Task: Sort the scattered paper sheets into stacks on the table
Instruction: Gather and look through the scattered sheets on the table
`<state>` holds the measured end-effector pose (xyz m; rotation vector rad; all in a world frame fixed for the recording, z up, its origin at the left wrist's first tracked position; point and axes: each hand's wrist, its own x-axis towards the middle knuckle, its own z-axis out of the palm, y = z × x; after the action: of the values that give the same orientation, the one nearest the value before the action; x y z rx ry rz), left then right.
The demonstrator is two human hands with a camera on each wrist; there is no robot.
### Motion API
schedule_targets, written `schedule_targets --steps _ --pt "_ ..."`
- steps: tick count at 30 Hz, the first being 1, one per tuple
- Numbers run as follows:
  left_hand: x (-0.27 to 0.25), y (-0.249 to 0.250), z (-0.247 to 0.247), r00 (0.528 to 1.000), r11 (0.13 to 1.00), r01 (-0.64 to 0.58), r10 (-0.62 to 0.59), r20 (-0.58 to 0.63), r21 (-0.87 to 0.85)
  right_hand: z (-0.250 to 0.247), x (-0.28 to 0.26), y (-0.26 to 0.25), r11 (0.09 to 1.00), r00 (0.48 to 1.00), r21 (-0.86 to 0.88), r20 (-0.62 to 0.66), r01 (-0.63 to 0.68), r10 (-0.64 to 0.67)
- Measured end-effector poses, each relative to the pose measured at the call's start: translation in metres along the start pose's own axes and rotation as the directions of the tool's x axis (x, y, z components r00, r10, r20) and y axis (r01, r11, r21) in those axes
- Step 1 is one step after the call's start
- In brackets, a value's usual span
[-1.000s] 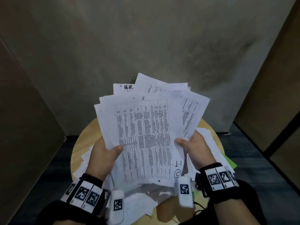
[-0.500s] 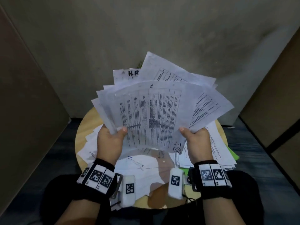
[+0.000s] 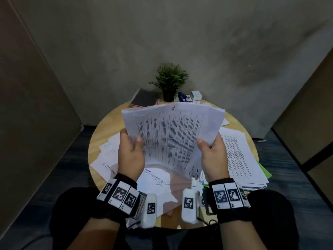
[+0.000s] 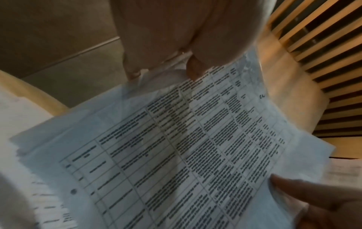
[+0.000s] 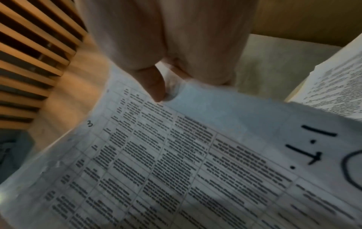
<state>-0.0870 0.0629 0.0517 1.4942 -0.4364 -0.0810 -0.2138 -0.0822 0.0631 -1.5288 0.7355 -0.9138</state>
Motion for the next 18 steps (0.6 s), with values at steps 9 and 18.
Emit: schedule_targets --steps 9,18 --pt "-0.008 -0.059 0.001 0.969 0.958 0.231 -0.242 0.044 0.171 0.005 -0.006 0.063 0.952 0.969 -0.214 0.061 -0.221 0.239" --pt "0.006 -0.062 0.026 0.979 0.92 0.159 -0.193 0.06 0.359 -0.024 0.018 0.05 0.921 0.987 -0.362 0.019 -0.143 0.16"
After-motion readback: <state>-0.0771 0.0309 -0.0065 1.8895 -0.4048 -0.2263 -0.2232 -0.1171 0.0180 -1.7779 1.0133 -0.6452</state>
